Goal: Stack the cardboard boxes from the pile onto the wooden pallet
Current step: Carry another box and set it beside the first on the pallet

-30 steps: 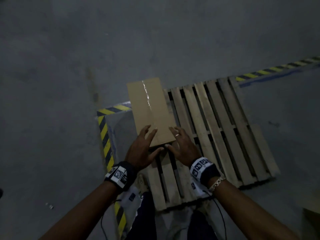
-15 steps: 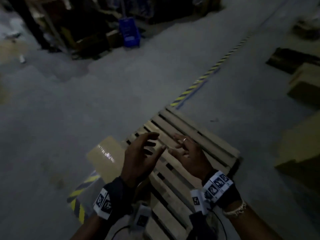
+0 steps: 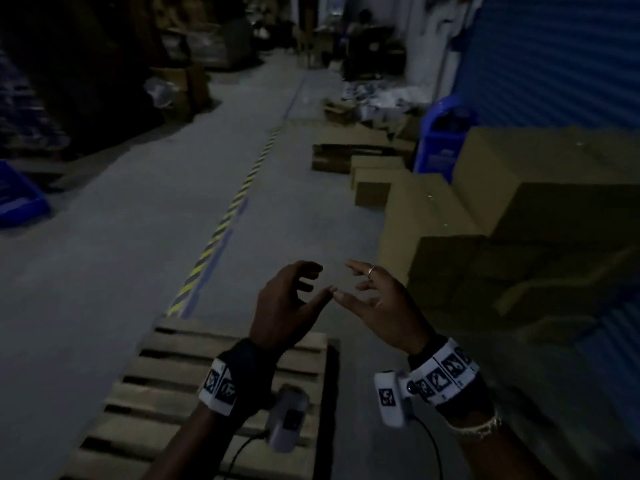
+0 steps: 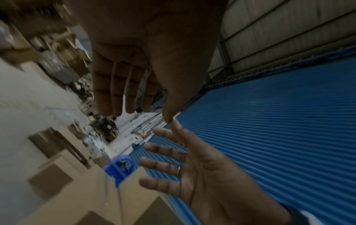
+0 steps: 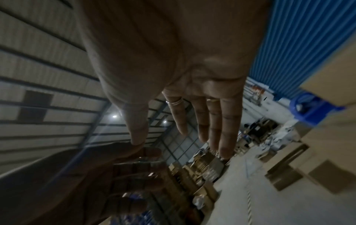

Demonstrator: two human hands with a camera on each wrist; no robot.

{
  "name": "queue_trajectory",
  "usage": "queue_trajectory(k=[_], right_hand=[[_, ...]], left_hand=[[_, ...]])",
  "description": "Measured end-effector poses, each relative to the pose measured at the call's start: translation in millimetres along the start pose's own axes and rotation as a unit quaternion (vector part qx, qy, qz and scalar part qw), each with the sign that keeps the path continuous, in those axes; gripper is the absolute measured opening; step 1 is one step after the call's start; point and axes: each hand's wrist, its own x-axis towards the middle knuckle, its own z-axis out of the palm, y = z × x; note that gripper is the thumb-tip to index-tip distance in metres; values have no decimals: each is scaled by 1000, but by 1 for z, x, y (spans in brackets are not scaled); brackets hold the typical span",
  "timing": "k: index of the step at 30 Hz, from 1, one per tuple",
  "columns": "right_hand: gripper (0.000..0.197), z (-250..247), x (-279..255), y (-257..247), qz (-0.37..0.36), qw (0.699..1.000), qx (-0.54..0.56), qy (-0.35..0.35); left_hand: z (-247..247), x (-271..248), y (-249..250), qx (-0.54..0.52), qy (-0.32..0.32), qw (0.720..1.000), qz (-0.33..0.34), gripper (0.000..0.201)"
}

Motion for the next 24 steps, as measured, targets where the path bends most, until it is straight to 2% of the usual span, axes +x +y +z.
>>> queue_trajectory(k=[6,14,20,24], right_hand=[[64,-114,27,66,46,994,-35,94],[80,-210,54,111,136,980,-62,131],[91,-298,142,105,159,973,-130,104],[76,-346,220,109,149,967,-178,108]], left_hand=[[108,79,46,17,-69,997,-2,52],[197,141,63,39,-192,981,-3,56],[241,235,82,-22,-207,978,21,45],[301,325,65,-14,-203,978,34,51]])
